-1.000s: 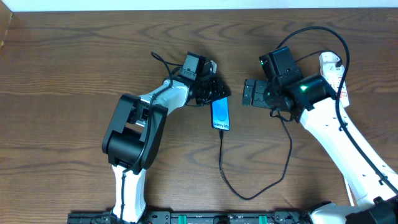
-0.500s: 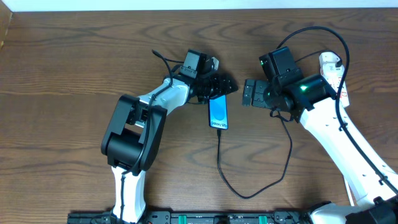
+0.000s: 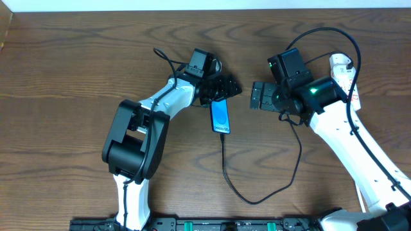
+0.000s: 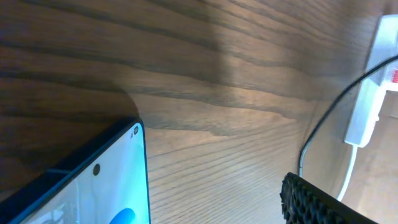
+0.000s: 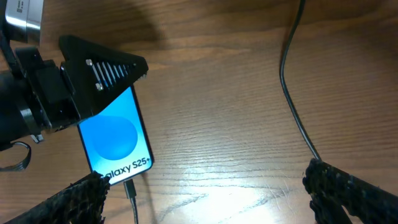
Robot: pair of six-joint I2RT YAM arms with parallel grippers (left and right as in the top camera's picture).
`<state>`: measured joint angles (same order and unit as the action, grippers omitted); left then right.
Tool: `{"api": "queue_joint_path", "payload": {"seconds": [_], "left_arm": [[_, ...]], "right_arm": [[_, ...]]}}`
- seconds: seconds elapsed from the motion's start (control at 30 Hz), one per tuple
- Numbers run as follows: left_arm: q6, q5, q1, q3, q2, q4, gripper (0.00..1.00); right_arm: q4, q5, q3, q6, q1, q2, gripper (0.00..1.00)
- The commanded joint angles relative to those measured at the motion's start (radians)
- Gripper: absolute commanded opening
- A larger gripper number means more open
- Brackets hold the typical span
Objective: Plug charger to phone and switch on socket
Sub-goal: 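Release the phone with the left gripper and lift the left arm away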
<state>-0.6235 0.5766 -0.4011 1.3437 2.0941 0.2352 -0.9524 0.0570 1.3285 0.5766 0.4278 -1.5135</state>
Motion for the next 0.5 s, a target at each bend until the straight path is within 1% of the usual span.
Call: {"api": "queue_joint_path", "payload": {"seconds": [0.0,0.47], "left_arm": [[0.021,-0.156,0.006,-0.037,0.049,0.055,0.85],[0.023,-0.175,0.006,-0.037,0.049,0.099,0.87]], "right_arm": [[-0.002,0.012,0.005,0.013,0.002,0.017,0.99],[-0.002,0.012,0.005,0.013,0.002,0.017,0.99]]}}
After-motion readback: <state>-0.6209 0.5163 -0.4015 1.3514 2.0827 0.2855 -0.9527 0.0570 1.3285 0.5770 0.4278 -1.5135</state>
